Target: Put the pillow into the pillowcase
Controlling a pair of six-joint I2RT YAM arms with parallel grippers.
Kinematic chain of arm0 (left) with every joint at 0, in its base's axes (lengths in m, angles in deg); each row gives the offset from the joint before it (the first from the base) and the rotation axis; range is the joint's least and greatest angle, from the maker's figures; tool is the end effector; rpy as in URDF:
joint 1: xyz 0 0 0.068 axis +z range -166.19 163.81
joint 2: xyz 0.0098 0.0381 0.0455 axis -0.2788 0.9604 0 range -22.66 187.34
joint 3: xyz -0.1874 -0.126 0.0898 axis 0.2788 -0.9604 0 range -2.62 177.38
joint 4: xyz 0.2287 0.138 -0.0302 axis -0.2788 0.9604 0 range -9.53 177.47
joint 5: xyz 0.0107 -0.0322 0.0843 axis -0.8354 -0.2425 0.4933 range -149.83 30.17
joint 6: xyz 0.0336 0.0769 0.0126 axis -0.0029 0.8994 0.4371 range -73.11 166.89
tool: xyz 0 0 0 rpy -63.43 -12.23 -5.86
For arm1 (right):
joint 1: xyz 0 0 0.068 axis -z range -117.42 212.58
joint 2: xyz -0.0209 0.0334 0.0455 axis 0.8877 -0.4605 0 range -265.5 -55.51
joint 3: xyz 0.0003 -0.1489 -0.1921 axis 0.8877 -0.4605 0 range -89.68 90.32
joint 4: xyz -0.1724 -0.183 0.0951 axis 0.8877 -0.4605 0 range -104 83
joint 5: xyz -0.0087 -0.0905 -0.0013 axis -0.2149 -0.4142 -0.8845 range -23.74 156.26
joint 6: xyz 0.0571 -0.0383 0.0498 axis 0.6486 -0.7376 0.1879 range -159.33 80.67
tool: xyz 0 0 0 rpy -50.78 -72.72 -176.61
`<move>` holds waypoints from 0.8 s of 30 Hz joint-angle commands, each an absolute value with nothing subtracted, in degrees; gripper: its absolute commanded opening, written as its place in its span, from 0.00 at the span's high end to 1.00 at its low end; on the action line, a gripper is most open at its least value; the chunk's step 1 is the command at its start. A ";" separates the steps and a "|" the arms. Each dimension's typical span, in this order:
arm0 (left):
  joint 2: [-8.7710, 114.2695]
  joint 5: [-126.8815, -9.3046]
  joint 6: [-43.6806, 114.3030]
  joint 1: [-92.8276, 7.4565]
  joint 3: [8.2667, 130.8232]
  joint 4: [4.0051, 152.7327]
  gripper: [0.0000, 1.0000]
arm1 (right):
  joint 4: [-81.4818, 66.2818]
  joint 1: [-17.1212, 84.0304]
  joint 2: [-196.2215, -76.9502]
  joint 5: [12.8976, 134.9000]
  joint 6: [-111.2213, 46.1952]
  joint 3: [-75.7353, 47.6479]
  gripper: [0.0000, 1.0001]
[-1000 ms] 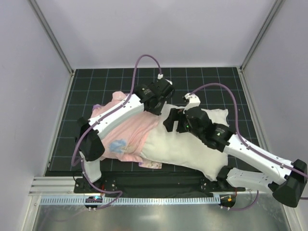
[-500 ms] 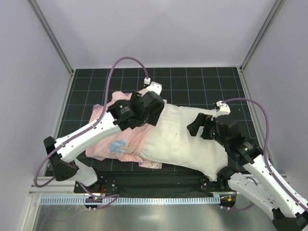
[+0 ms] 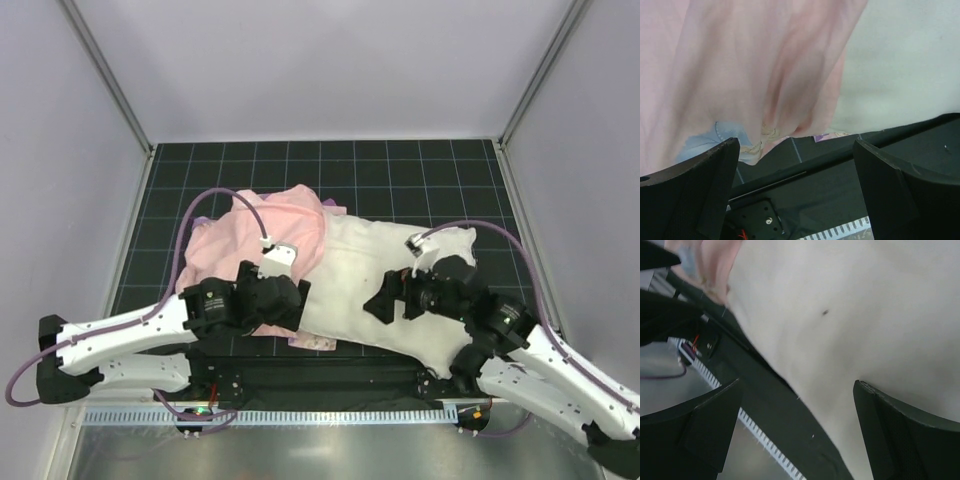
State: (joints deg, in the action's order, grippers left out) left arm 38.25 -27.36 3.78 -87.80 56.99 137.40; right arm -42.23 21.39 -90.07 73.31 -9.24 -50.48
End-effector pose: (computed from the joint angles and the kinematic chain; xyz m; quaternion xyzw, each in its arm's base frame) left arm 0.1114 -0.2084 0.2551 0.1532 0.9139 -0.0763 0.3682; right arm 0.1466 0.1403 0.2507 -0.1142 0.8599 0.3316 0.3708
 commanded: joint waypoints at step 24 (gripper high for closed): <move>45.90 -34.16 6.90 -70.33 52.03 116.14 1.00 | -51.56 -9.66 -136.99 22.57 -5.92 -26.76 0.96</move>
State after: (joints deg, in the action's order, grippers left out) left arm 47.34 -30.99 4.26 -70.21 46.98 118.16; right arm -49.44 -8.64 -139.18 28.41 -5.96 -30.87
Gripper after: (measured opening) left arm 0.019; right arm 0.076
